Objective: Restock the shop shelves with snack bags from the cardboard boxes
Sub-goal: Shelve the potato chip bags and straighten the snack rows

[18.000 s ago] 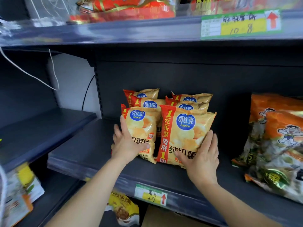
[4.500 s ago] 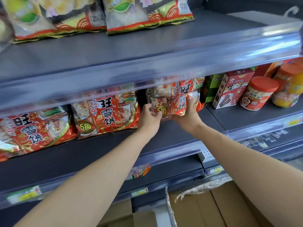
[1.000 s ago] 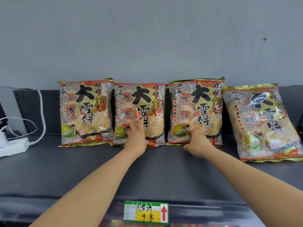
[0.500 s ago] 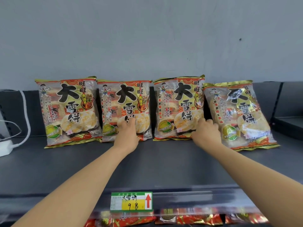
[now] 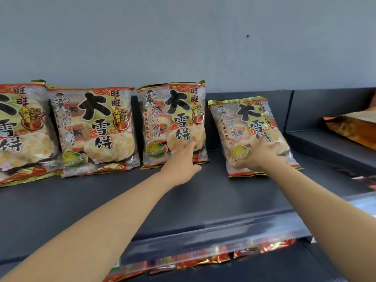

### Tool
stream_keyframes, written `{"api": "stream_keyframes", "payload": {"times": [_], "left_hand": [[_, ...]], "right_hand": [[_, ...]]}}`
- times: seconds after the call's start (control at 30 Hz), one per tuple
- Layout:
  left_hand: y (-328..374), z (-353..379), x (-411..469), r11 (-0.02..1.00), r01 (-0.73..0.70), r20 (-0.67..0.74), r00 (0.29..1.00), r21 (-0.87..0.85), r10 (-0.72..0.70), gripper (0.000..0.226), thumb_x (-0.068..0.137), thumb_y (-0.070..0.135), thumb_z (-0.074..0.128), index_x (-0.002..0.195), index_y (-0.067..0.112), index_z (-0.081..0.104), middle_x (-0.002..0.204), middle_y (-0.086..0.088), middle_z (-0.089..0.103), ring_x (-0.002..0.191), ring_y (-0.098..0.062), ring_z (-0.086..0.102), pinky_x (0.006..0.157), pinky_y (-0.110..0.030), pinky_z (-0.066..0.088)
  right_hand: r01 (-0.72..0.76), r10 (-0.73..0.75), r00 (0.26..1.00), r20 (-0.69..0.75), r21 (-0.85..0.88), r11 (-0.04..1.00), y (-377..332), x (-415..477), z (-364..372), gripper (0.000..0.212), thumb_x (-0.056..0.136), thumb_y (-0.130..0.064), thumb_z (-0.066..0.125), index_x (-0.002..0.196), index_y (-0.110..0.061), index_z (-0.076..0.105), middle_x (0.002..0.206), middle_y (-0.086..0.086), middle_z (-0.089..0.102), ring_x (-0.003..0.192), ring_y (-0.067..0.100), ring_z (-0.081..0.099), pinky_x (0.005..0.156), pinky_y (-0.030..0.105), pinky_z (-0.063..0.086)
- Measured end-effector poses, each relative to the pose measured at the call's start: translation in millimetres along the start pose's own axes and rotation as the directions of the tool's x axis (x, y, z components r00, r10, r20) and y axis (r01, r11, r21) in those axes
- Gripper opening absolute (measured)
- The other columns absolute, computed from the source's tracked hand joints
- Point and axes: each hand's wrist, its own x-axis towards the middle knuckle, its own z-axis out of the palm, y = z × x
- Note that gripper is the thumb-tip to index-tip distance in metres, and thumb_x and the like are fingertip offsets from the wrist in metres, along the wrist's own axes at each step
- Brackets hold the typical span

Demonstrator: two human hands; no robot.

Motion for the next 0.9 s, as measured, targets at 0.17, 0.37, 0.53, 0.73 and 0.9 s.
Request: {"api": "stream_keyframes", "payload": {"times": [0.17, 0.37, 0.53, 0.73, 0.9], "left_hand": [[13, 18, 17, 0.999, 0.011, 0.083, 0.997, -0.045, -0.007, 0.065, 0.088, 0.023, 0.065, 0.141, 0.023, 0.026, 0.147, -0.004, 0.033, 0.123, -0.022, 0.045, 0.093, -0.029, 0.039], [2, 16, 27, 0.997, 0.06, -0.042, 0.997, 0.053, -0.058, 0.062, 0.088, 0.019, 0.063, 0.138, 0.025, 0.027, 0.14, -0.008, 0.038, 0.117, -0.027, 0.05, 0.092, -0.035, 0.042], [-6, 13, 29, 0.995, 0.059, -0.027, 0.998, 0.077, -0.057, 0.065, 0.088, 0.018, 0.061, 0.141, 0.027, 0.025, 0.14, -0.007, 0.037, 0.116, -0.028, 0.053, 0.096, -0.039, 0.045], [-12, 9, 26, 0.995, 0.054, -0.058, 0.997, 0.088, -0.049, 0.064, 0.088, 0.018, 0.062, 0.142, 0.026, 0.029, 0.142, -0.005, 0.038, 0.12, -0.024, 0.05, 0.099, -0.037, 0.044], [-26, -14, 10, 0.974, 0.179, -0.31, 0.942, 0.138, -0.129, 0.049, 0.09, 0.02, 0.06, 0.133, 0.015, 0.038, 0.135, -0.01, 0.037, 0.114, -0.027, 0.05, 0.09, -0.036, 0.045]], "right_hand": [[0.034, -0.04, 0.999, 0.013, 0.3, 0.953, 0, 24, 10, 0.128, 0.07, -0.047, 0.08, 0.15, -0.022, -0.016, 0.156, 0.018, -0.012, 0.143, 0.042, 0.009, 0.114, 0.052, 0.023], [0.095, -0.075, 0.995, -0.06, 0.527, 0.845, -14, 50, 30, 0.12, 0.075, -0.022, 0.08, 0.15, -0.03, -0.014, 0.155, 0.014, -0.012, 0.139, 0.044, 0.017, 0.108, 0.05, 0.032], [0.084, -0.05, 0.995, -0.086, 0.455, 0.886, -24, 58, 32, 0.119, 0.078, -0.025, 0.078, 0.15, -0.021, -0.017, 0.155, 0.019, -0.01, 0.137, 0.046, 0.019, 0.109, 0.05, 0.029], [0.168, -0.133, 0.982, -0.13, 0.31, 0.936, -29, 43, 31, 0.107, 0.08, -0.032, 0.074, 0.151, -0.017, -0.004, 0.155, 0.014, 0.002, 0.137, 0.04, 0.019, 0.104, 0.051, 0.035], [0.246, -0.222, 0.968, -0.117, 0.276, 0.929, -49, 21, 30, 0.102, 0.081, -0.044, 0.07, 0.15, -0.012, 0.003, 0.153, 0.017, 0.008, 0.138, 0.041, 0.016, 0.106, 0.051, 0.031]]}}
